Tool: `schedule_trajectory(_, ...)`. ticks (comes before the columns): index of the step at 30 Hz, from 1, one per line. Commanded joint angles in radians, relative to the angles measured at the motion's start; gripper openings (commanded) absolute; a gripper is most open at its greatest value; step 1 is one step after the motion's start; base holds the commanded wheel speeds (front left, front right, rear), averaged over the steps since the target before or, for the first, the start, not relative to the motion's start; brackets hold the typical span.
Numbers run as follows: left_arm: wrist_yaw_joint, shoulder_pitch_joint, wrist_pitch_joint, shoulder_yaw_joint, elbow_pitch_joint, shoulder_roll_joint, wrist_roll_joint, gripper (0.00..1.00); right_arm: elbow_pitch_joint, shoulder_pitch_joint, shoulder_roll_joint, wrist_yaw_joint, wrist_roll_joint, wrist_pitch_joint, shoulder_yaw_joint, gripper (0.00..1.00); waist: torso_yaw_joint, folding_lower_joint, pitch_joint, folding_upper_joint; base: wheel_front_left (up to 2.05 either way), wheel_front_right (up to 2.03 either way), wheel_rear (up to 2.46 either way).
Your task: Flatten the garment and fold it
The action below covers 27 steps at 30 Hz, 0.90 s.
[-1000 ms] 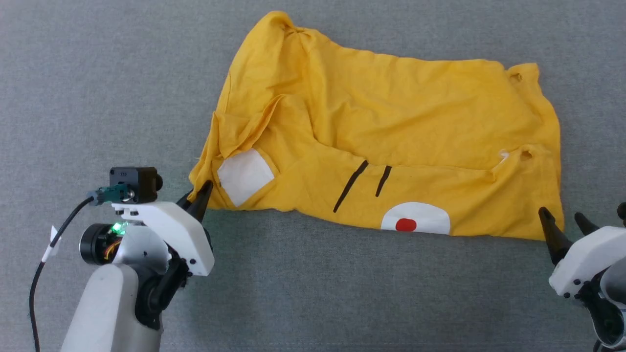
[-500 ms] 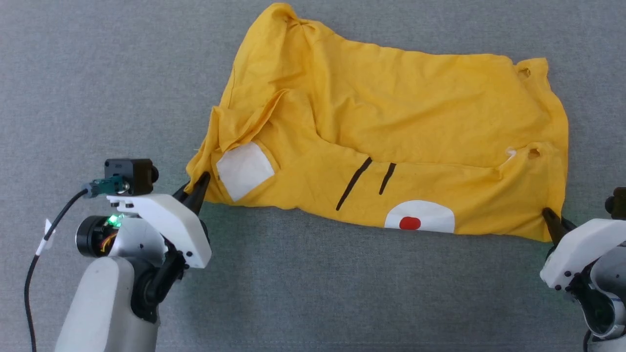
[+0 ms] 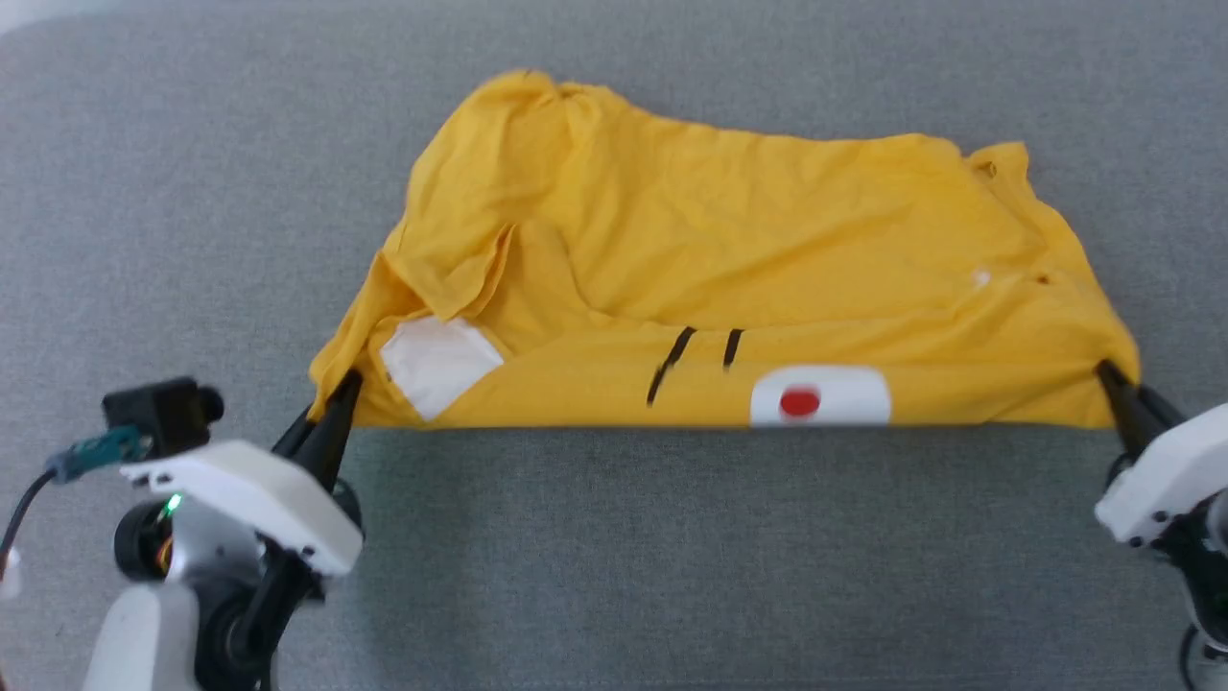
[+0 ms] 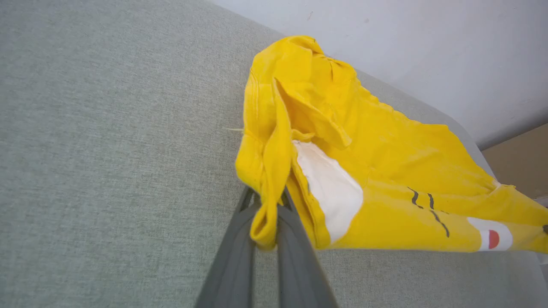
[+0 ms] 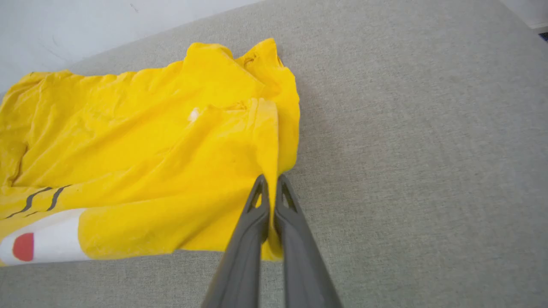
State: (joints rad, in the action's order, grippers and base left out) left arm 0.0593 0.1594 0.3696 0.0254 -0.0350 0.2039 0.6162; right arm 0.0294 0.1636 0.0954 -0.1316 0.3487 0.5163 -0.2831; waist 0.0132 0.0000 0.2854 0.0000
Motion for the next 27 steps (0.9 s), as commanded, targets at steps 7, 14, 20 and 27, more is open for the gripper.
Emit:
schedule_trajectory(7, -0.048, -0.177, 0.056, 0.037, -0.119, 0.002, 0.038, 0.00, 0.086, -0.068, 0.021, 0.001, 0.038, 0.066, -0.054, 0.00, -0.004, 0.0000, -0.088, 0.0000, 0.00, 0.00, 0.00)
schedule_trajectory(14, -0.079, -0.340, 0.080, 0.035, -0.191, -0.041, 0.072, 0.00, 0.113, -0.185, 0.004, 0.001, 0.063, 0.118, -0.096, 0.00, 0.007, 0.0000, -0.122, 0.0000, 0.00, 0.00, 0.00)
schedule_trajectory(20, -0.082, -0.393, 0.066, 0.004, -0.155, -0.066, 0.062, 0.00, 0.079, -0.255, -0.013, 0.001, 0.059, 0.111, -0.097, 0.00, 0.027, 0.0000, -0.138, 0.0000, 0.00, 0.00, 0.00)
schedule_trajectory(27, -0.066, -0.327, 0.037, -0.022, 0.020, -0.076, 0.050, 0.00, -0.039, -0.259, -0.025, 0.001, 0.049, 0.055, -0.063, 0.00, 0.041, 0.0000, -0.141, 0.0000, 0.00, 0.00, 0.00)
